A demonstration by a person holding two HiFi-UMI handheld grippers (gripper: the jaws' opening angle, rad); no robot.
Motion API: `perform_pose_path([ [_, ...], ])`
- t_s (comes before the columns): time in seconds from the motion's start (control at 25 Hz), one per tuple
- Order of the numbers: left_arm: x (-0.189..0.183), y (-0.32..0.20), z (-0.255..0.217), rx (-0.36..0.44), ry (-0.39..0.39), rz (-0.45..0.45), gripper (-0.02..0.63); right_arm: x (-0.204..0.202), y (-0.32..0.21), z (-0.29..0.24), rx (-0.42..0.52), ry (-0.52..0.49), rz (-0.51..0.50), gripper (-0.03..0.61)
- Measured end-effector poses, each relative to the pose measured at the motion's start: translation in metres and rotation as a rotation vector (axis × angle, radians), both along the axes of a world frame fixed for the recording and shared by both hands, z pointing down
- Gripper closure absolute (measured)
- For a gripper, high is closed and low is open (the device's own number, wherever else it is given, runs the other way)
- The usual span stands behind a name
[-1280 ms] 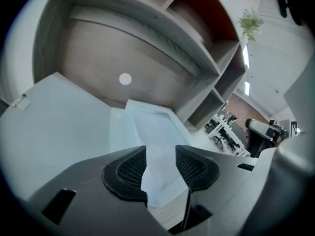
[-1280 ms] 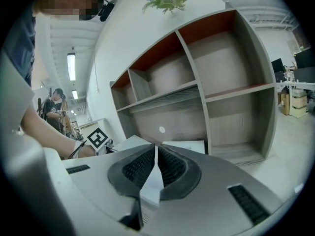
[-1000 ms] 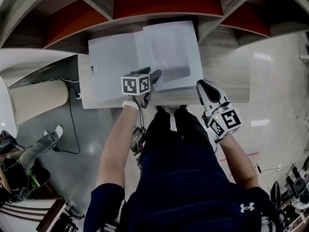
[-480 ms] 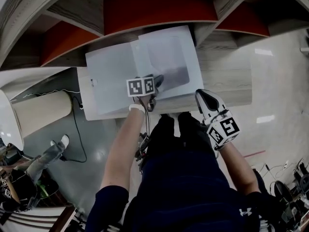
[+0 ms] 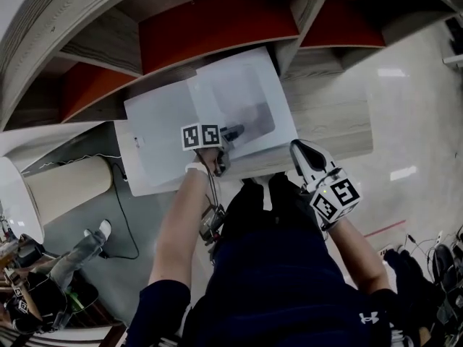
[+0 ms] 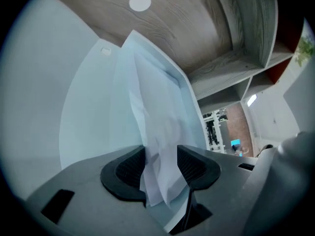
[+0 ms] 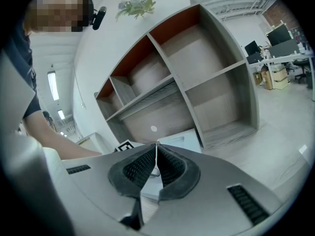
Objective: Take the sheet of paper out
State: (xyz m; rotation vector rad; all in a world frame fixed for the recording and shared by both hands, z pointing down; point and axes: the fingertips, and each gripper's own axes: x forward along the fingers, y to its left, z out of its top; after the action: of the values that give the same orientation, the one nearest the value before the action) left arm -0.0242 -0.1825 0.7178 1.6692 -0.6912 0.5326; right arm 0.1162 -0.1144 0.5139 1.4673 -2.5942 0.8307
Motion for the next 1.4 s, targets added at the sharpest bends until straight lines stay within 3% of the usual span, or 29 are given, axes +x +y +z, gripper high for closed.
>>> perform_pose_path([
  [0.2,0.002,-0.013,-0.002,-0.099,0.149,-0.101,0.425,0.011,0.011,0.004,-0.041,-0.030,0.045,0.565],
  [0.28,0.000,-0.014,-0.001,-0.124,0.176,-0.133,0.454,0.014,0.017,0.007,-0.062,-0.044,0.059,0.565],
  [0.36,-0.001,-0.008,0.005,-0.156,0.155,-0.117,0.517,0.016,0.021,0.010,-0.078,-0.052,0.070,0.565],
  [0.52,-0.001,-0.005,0.009,-0.173,0.134,-0.104,0.581,0.019,0.022,0.012,-0.090,-0.054,0.080,0.565],
  [0.68,-0.003,-0.003,0.002,-0.164,0.165,-0.111,0.589,0.019,0.021,0.012,-0.094,-0.054,0.079,0.565],
  [1.12,-0.042,0.001,-0.006,-0.119,0.111,-0.085,0.591,-0.002,0.015,0.015,-0.092,-0.033,0.025,0.565],
  [1.4,-0.076,0.005,-0.012,-0.109,0.106,-0.129,0.591,-0.024,0.012,0.012,-0.084,-0.026,-0.032,0.565],
])
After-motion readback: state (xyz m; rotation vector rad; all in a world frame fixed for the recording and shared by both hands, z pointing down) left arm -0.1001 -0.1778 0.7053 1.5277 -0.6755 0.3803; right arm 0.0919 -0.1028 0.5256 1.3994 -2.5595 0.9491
